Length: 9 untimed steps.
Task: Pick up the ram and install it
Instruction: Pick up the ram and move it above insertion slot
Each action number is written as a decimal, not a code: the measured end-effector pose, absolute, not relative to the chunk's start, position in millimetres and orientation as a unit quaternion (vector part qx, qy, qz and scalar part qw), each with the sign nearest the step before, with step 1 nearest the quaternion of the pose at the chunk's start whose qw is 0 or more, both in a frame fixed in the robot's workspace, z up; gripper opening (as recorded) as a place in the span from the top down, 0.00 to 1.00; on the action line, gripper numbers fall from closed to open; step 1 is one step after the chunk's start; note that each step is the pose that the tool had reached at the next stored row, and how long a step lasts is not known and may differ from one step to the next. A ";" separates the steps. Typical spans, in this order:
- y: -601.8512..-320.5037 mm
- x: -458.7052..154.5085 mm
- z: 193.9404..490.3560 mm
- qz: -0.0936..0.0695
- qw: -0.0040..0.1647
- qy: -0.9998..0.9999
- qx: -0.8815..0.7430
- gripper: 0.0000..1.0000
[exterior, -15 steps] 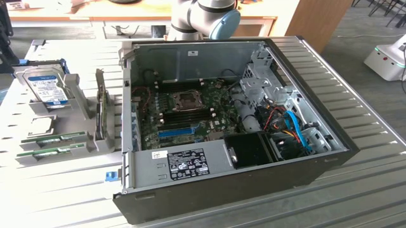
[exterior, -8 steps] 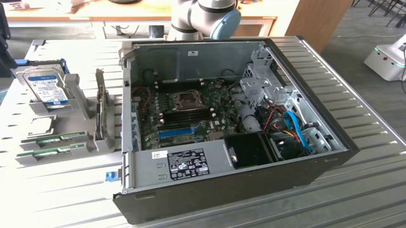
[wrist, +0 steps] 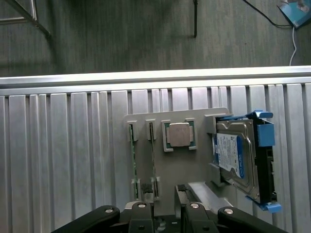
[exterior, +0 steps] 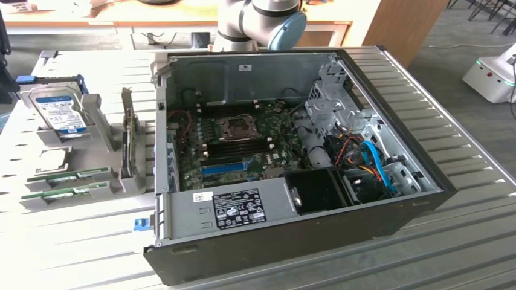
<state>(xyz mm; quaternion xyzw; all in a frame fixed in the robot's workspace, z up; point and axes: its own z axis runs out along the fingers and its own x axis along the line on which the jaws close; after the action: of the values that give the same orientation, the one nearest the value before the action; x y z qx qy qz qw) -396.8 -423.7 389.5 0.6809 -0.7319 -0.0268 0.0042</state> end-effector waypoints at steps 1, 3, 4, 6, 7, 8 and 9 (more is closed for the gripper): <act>-423.7 -396.8 389.5 -0.027 0.004 -0.732 0.681 0.69; -423.7 -396.8 389.5 -0.027 0.004 -0.732 0.681 0.69; -423.7 -396.8 389.5 -0.027 0.004 -0.732 0.681 0.69; -423.8 -396.8 389.5 -0.027 0.004 -0.732 0.681 0.69; -423.8 -396.8 389.5 -0.027 0.004 -0.732 0.681 0.69; -423.8 -396.8 389.5 -0.027 0.004 -0.732 0.681 0.69; -423.8 -396.8 389.5 -0.027 0.004 -0.732 0.681 0.69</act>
<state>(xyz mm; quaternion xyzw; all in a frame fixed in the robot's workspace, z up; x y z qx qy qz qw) -396.8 -423.8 389.5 0.6809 -0.7319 -0.0268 0.0042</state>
